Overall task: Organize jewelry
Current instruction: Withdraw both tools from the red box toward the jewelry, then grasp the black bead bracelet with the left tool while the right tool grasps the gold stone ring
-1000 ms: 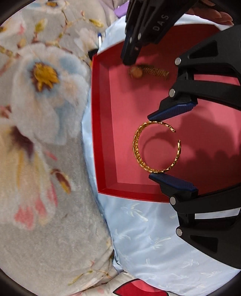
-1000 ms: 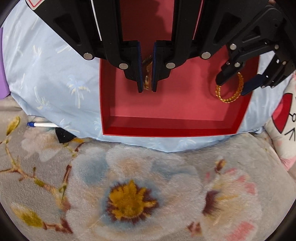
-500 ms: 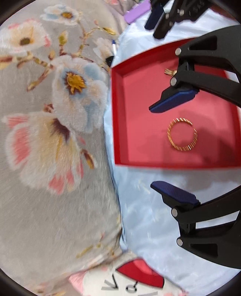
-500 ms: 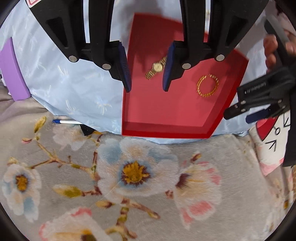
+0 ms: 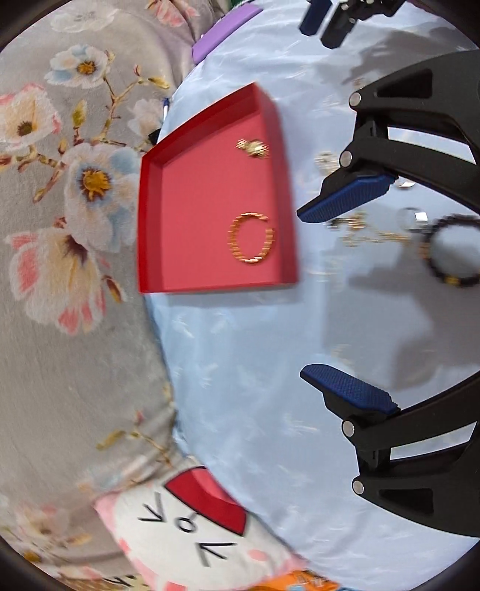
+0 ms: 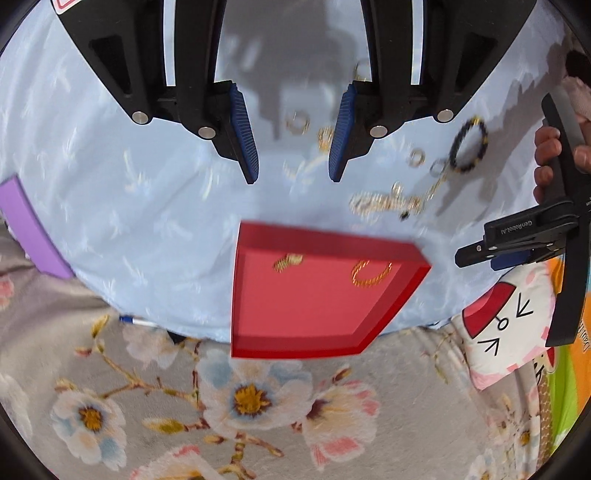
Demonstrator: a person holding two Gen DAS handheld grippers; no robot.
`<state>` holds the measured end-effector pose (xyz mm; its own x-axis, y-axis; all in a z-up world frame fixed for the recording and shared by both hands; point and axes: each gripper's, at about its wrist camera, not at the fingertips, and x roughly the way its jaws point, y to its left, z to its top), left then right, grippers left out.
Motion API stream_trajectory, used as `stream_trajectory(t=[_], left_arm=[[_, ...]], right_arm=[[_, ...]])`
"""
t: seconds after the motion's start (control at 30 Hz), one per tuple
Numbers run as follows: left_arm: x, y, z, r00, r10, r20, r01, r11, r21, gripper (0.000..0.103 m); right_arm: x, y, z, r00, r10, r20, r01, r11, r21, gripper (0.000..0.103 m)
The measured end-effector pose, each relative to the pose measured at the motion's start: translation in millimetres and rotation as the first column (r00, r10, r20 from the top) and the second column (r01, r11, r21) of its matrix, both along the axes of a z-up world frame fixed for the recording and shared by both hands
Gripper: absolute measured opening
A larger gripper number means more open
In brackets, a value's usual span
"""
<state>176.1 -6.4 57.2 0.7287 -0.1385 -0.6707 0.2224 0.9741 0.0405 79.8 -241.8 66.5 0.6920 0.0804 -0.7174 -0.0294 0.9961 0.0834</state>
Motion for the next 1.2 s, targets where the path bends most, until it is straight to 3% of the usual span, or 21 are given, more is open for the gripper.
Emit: stream_trajectory(t=[0.2,0.47,1.07,1.2], left_arm=[[-39,14,-37,0.997,0.000,-0.080,-0.001,1.000,-0.014,0.077],[-71,22,-54,0.995,0.007,-0.099,-0.011,0.999,-0.048,0.077],[-75,19,-68,0.988,-0.034,-0.152,0.020,0.995,-0.094,0.080],[-72,15,-68,0.988,-0.027,-0.152,0.016,0.997,-0.075,0.080]], right_arm=[[-37,1,-29,0.998,0.000,-0.060,0.005,0.997,0.082,0.039],[-50,27,-42,0.997,0.044,-0.058,-0.040,0.996,0.077,0.039],[-41,50,-59,0.996,0.057,-0.072,-0.054,0.998,0.038,0.039],[-38,52,-59,0.995,0.061,-0.077,-0.058,0.998,0.037,0.039]])
